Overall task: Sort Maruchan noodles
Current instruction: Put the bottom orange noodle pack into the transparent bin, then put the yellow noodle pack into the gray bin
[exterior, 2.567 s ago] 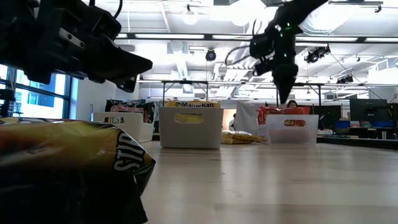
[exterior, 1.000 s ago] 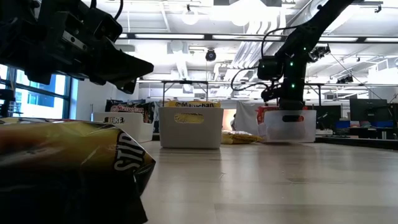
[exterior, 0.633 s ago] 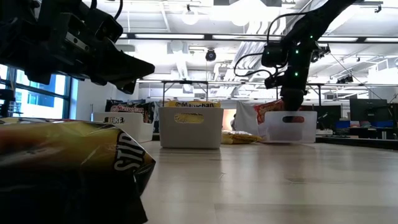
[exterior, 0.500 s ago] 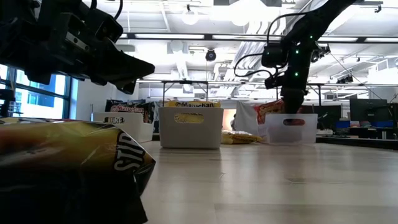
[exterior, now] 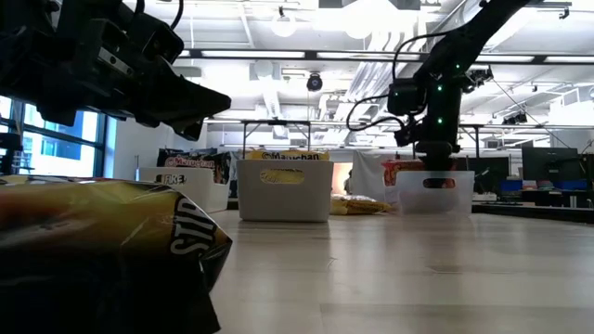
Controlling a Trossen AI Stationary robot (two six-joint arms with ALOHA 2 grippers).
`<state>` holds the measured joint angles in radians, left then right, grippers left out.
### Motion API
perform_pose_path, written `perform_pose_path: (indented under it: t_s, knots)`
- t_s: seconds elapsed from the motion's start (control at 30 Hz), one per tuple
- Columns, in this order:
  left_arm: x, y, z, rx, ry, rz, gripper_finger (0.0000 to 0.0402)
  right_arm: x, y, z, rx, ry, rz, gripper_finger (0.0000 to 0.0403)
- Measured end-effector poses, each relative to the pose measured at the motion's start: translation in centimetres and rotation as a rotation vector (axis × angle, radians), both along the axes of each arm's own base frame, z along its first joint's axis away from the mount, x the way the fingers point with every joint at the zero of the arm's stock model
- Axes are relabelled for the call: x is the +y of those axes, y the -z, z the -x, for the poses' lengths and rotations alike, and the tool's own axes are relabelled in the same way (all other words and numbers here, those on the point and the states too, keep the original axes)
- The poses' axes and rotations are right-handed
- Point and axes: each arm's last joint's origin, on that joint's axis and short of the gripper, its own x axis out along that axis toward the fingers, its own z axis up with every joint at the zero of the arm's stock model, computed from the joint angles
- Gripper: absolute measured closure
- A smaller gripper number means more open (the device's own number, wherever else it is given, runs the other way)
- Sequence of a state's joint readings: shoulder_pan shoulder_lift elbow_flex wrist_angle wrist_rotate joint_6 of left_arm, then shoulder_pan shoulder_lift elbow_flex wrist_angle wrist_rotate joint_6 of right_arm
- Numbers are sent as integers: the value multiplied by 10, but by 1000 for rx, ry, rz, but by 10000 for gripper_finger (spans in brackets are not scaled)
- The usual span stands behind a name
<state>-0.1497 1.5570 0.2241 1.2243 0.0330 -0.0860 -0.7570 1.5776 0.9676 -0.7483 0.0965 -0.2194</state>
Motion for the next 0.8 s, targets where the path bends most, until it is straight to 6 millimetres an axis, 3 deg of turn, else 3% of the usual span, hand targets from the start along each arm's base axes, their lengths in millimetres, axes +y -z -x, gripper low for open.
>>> perform_pose_path:
  t_s: [0.2, 0.4, 0.57, 0.67, 0.8]
  knots:
    - [0, 0, 0, 0, 0, 0, 401, 4, -16, 2, 12, 1, -57, 222]
    - [0, 0, 0, 0, 0, 0, 401, 5, -54, -5, -34, -16, 11, 167]
    - [0, 0, 0, 0, 0, -1, 401, 6, -86, -25, -176, -87, 86, 158]
    - [0, 0, 0, 1, 0, -1, 401, 19, -89, -46, -234, -268, 174, 157]
    - [0, 1, 0, 12, 1, -3, 401, 35, -74, -72, -272, -423, 309, 157]
